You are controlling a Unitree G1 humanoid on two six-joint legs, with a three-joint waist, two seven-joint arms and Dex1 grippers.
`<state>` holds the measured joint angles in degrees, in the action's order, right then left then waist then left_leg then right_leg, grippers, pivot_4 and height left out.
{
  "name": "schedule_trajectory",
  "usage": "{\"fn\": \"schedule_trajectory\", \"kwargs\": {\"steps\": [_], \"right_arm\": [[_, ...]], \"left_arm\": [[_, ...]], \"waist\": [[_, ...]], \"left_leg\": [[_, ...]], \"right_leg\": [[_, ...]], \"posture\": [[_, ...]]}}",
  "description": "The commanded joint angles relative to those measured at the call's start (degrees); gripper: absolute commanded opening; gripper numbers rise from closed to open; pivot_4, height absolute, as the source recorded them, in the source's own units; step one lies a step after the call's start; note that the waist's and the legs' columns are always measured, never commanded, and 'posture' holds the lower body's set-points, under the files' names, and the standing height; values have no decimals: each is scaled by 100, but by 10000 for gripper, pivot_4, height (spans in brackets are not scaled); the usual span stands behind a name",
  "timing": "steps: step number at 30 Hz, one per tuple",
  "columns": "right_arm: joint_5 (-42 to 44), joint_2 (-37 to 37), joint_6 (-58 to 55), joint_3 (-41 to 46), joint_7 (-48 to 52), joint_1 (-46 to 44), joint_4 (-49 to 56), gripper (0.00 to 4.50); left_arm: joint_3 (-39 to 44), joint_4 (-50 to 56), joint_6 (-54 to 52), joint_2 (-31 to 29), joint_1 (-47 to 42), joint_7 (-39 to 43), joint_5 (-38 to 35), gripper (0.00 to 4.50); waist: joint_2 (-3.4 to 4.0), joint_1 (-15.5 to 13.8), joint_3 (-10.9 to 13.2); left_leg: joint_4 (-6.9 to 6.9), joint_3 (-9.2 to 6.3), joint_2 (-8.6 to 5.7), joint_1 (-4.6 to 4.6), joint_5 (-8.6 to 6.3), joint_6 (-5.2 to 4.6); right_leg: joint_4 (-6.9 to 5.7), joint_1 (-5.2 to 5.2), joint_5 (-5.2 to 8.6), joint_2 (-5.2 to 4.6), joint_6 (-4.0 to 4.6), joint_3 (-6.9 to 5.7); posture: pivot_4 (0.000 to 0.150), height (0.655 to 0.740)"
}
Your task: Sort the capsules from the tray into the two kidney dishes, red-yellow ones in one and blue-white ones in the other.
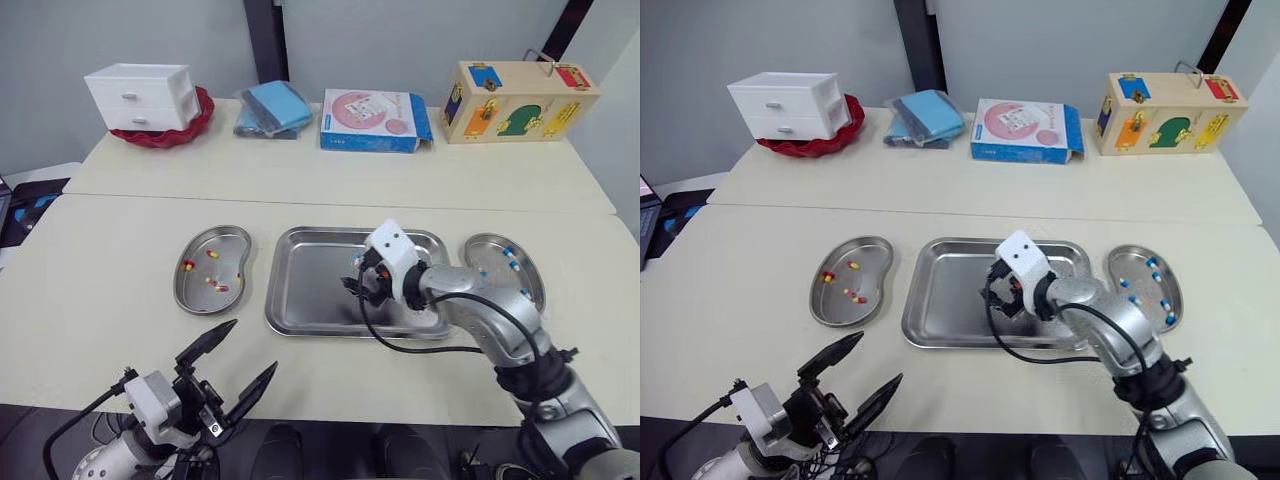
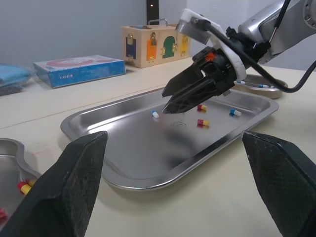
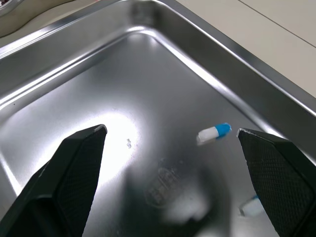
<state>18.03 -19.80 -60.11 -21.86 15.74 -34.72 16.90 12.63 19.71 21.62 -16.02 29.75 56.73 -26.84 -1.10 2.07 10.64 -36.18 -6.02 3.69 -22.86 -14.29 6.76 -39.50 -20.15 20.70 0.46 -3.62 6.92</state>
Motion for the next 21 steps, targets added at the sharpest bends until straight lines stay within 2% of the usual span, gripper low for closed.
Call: {"fn": "schedule_trajectory", "kwargs": {"steps": [1, 16, 19, 21], "right_arm": [[-244, 170, -1, 36, -85, -200, -149, 45000], [-784, 759, 251, 96, -18, -284, -1242, 45000], [-889, 806, 285, 78, -3, -255, -1270, 39138], [-928, 817, 294, 66, 12, -232, -1253, 32551]], "left_arm": [[-122, 143, 113, 8, 129, -161, -6, 44940], [-270, 321, 101, -158, 299, -552, -11, 44940], [-281, 355, 72, -196, 290, -603, -16, 45000], [-283, 364, 58, -224, 286, -635, -18, 45000]], "waist": [[0, 2, 0], [2, 118, 0], [2, 119, 0], [2, 121, 0]], "left_leg": [[0, 0, 0, 1, 0, 0], [1, 0, 0, 3, 0, -1], [1, 0, 0, 3, 0, -1], [1, -1, 0, 4, 0, -1]], "right_leg": [[-3, -2, 1, 1, 1, 0], [-17, -6, 3, 3, 4, 1], [-18, -6, 3, 3, 4, 1], [-18, -6, 3, 3, 4, 1]], "posture": [[1500, 7400], [1500, 7400], [1500, 7400], [1500, 7400]]}}
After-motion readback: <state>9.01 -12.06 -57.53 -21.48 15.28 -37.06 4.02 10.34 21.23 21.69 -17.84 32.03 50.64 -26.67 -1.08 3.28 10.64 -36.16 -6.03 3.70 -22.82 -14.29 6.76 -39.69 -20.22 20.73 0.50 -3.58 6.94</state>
